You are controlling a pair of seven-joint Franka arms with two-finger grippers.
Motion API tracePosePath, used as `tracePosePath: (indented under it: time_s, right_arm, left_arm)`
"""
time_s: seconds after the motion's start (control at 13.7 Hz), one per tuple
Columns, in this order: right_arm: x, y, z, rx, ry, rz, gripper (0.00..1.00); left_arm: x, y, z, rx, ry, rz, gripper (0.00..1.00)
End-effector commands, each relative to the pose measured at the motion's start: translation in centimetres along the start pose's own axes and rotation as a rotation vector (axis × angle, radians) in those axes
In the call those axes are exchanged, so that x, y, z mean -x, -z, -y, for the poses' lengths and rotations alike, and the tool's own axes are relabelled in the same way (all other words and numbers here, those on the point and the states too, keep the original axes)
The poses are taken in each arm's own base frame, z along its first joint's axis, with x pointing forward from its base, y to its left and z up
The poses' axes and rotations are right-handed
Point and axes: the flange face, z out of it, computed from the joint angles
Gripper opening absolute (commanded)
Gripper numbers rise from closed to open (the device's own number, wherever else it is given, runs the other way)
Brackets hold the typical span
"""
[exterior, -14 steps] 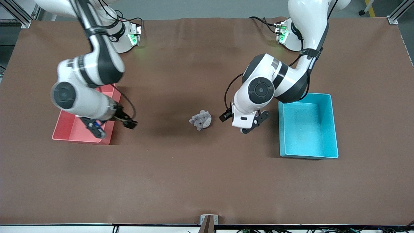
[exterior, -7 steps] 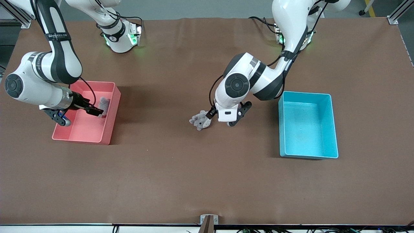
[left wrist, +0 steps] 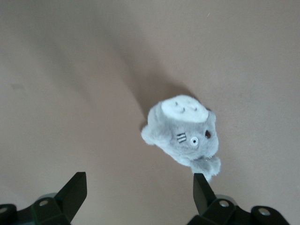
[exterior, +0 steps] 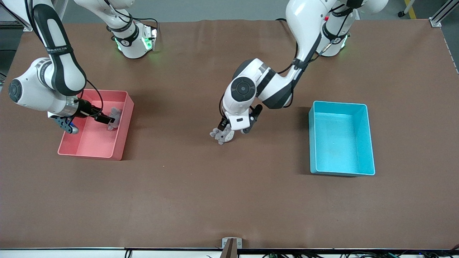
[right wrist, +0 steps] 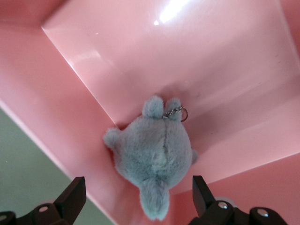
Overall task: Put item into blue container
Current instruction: 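Grasp the plush with the left gripper while the right gripper grasps another, then drop the plush into the blue box with the left gripper while the right lifts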
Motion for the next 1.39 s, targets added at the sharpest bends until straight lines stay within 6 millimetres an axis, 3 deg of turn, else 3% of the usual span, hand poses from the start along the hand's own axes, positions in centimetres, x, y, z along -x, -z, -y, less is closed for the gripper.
tracePosePath:
  time_s: [0.0, 0.22, 0.36, 0.51, 0.58, 0.66, 0.73, 0.8, 0.88, 1.02, 1.09, 1.31]
  right_arm:
    - [-0.2, -2.9, -1.8, -0.063, 0.007, 0.045, 1.0]
    - [-0.9, -4.4, -3.6, -0.081, 0.022, 0.074, 1.0]
    - [-1.2, -4.9, -4.4, -0.089, 0.025, 0.082, 0.95]
    - [-1.1, -5.3, -4.4, -0.094, 0.051, 0.089, 0.66]
    - [-1.2, -5.4, -4.4, -0.094, 0.055, 0.09, 0.43]
    - [-1.2, -5.4, -4.4, -0.094, 0.054, 0.092, 0.28]
    - [-1.2, -5.4, -4.3, -0.093, 0.055, 0.092, 0.15]
    - [-1.3, -5.2, -4.2, -0.095, 0.057, 0.09, 0.07]
    - [-1.4, -4.9, -4.0, -0.098, 0.059, 0.088, 0.03]
    - [-1.8, -3.8, -3.3, -0.11, 0.068, 0.096, 0.02]
    - [-2.1, -2.8, -2.5, -0.121, 0.075, 0.112, 0.02]
    - [-3.2, 1.1, -0.5, -0.126, 0.072, 0.158, 0.02]
  left_arm:
    - [0.1, -0.8, -1.0, 0.059, 0.125, 0.015, 1.0]
    - [-0.6, -3.6, -2.2, 0.138, 0.238, 0.029, 1.0]
    - [-1.2, -3.6, -2.5, 0.158, 0.274, 0.037, 1.0]
    - [-2.1, -5.2, -2.7, 0.162, 0.31, 0.024, 1.0]
    - [-2.4, -6.1, -2.8, 0.164, 0.315, 0.019, 1.0]
    - [-2.6, -7.1, -2.8, 0.158, 0.318, 0.014, 0.96]
    - [-2.7, -7.8, -2.8, 0.163, 0.316, 0.013, 0.87]
    - [-2.8, -7.5, -2.9, 0.17, 0.305, 0.014, 0.63]
    - [-2.7, -7.3, -2.9, 0.172, 0.304, 0.016, 0.36]
    - [-2.8, -7.3, -3.0, 0.173, 0.303, 0.014, 0.05]
    - [-2.9, -7.1, -3.0, 0.176, 0.304, 0.016, 0.0]
    - [-3.0, -5.2, -3.3, 0.199, 0.247, -0.02, 0.0]
